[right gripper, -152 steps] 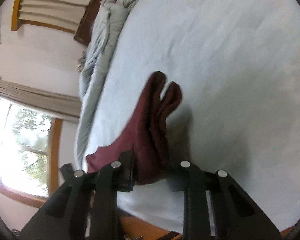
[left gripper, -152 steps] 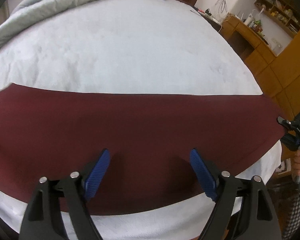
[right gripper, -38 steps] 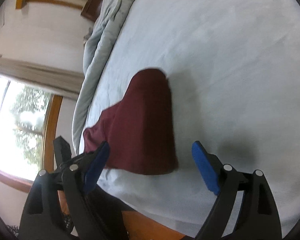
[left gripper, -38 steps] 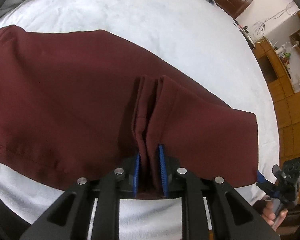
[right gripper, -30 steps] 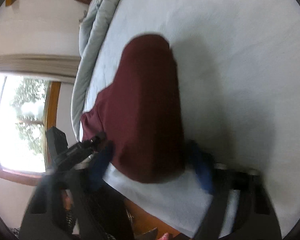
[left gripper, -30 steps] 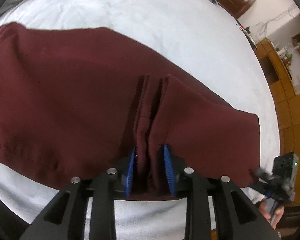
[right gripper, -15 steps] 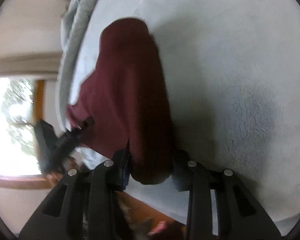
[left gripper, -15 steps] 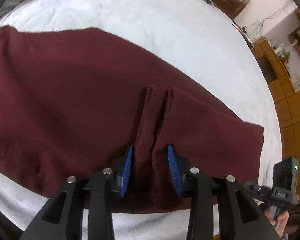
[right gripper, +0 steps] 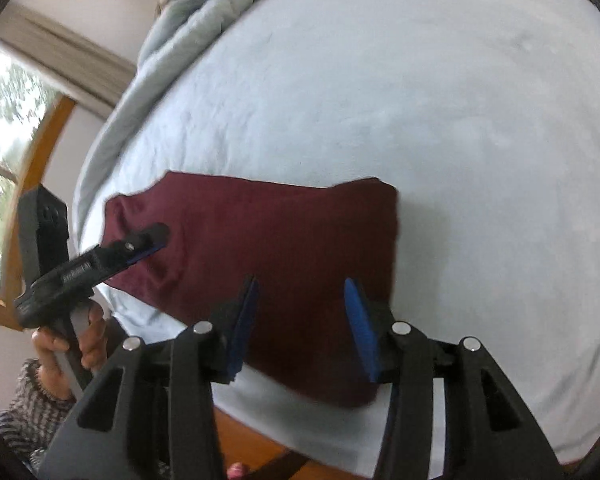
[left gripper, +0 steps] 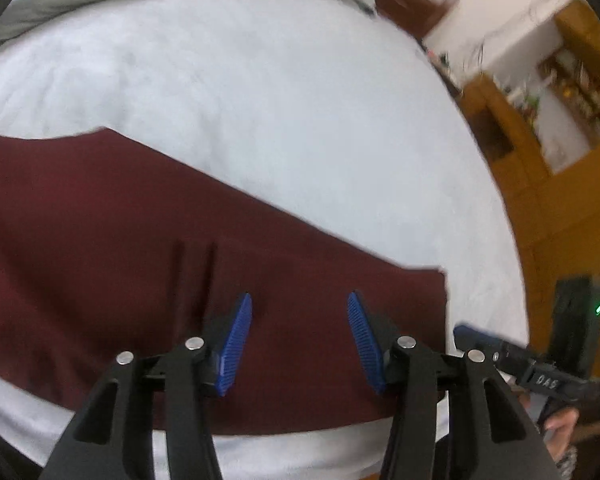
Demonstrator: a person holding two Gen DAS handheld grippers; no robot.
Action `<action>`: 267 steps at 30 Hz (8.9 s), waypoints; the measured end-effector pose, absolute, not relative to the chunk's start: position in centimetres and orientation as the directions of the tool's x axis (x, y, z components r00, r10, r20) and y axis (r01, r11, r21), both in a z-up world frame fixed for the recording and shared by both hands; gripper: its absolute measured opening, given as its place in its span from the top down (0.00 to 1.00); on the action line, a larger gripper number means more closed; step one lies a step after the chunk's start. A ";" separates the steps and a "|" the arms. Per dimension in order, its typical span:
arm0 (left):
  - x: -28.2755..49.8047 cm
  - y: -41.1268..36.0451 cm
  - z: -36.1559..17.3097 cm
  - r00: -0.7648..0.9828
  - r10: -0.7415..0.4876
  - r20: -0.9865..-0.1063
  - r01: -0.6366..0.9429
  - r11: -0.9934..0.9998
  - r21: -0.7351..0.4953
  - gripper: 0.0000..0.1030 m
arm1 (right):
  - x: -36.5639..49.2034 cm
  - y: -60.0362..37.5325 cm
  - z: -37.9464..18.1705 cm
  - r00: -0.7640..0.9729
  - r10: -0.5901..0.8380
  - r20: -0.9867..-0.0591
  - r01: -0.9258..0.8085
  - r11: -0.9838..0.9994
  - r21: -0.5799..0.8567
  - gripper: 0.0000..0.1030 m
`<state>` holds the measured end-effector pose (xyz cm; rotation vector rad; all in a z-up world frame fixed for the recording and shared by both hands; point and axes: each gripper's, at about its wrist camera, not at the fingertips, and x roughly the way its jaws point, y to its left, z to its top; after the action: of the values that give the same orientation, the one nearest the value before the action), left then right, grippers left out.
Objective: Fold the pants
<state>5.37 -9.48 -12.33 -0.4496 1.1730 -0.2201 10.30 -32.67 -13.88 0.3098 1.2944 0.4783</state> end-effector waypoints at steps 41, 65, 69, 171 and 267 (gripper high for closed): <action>-10.1 27.7 -15.7 0.584 -0.217 -0.782 -0.666 0.422 -0.615 0.08 | 6.8 -26.0 -15.8 0.182 0.503 -0.845 -0.111 0.864 0.491 0.20; -4.6 27.6 -19.1 0.659 -0.311 -0.685 -0.574 0.382 -0.725 0.21 | 7.0 -25.3 -17.3 0.169 0.478 -0.862 -0.122 0.878 0.463 0.19; -3.9 26.8 -17.9 0.697 -0.298 -0.652 -0.526 0.405 -0.748 0.22 | 7.1 -25.4 -17.4 0.164 0.478 -0.863 -0.133 0.877 0.461 0.18; 1.6 7.5 -11.0 0.372 -0.303 -0.878 -0.241 0.882 -0.406 0.04 | 9.3 -22.8 -13.2 0.043 0.812 -0.583 -0.099 0.584 0.806 0.81; 4.1 -4.1 -14.9 0.197 -0.500 -0.843 -0.184 0.826 -0.533 0.23 | 4.8 -38.3 -15.1 0.103 0.702 -0.705 0.040 0.705 0.708 0.78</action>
<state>4.14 -4.06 -14.91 -0.6052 1.3777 -0.2411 4.83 -38.35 -15.12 0.6668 1.4006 0.5453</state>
